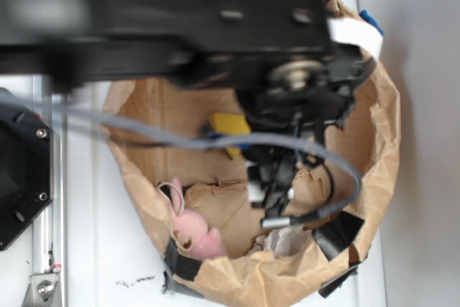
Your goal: Grab the green sponge.
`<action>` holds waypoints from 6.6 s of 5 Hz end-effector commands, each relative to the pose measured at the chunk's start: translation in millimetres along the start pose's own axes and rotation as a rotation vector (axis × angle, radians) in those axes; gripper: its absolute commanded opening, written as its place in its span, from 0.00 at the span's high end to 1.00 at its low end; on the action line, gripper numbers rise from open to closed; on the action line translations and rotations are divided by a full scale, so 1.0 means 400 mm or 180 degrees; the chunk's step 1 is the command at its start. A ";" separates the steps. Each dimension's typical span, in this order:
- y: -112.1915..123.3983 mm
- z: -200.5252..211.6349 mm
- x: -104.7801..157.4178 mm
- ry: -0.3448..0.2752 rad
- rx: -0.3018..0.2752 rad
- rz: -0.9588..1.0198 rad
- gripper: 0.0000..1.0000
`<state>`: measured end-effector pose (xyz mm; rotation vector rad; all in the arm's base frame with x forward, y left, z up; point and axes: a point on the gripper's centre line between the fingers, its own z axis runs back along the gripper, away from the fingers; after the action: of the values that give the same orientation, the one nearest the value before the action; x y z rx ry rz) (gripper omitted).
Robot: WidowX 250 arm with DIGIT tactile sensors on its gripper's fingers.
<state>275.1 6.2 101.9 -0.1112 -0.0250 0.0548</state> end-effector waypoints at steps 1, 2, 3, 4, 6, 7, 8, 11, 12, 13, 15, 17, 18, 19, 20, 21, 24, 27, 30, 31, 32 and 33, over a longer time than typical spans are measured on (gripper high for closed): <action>0.029 -0.059 0.007 -0.0139 -0.0102 0.0191 0.00; -0.005 -0.064 -0.037 -0.0180 -0.0056 0.0166 0.00; -0.022 -0.089 -0.060 -0.0180 0.0088 0.0166 0.00; -0.026 -0.134 -0.066 -0.0234 0.0317 0.0173 0.00; -0.030 -0.147 -0.084 -0.0206 0.0369 0.0266 1.00; -0.040 -0.144 -0.096 -0.0178 0.0373 0.0288 1.00; -0.050 -0.134 -0.106 -0.0151 0.0346 0.0312 1.00; -0.043 -0.098 -0.077 -0.0140 0.0272 0.0470 1.00; -0.041 -0.089 -0.065 -0.0107 0.0245 0.0493 1.00; -0.036 -0.093 -0.057 -0.0082 0.0268 0.0485 0.14; -0.020 -0.109 -0.036 -0.0044 0.0308 0.0515 0.00; 0.000 -0.116 -0.019 0.0029 0.0291 0.0663 0.00; 0.011 -0.103 -0.014 0.0119 0.0146 0.0787 0.00; 0.017 -0.069 -0.010 0.0271 -0.0070 0.0924 0.00; 0.016 -0.071 -0.009 0.0366 -0.0154 0.1018 0.00; 0.014 -0.088 -0.009 0.0320 -0.0116 0.1165 0.00; 0.002 -0.127 -0.007 -0.0118 0.0070 0.1362 0.00; 0.008 -0.103 -0.006 -0.0055 -0.0061 0.1389 0.00; -0.010 -0.056 0.008 -0.0208 -0.0074 0.1426 0.00; -0.017 -0.064 0.011 -0.0239 -0.0048 0.1439 0.00; -0.017 -0.075 0.018 -0.0254 -0.0016 0.1513 0.00; -0.010 -0.088 0.028 -0.0207 0.0010 0.1587 0.00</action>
<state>277.6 0.5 55.4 -0.0971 -0.0113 0.5554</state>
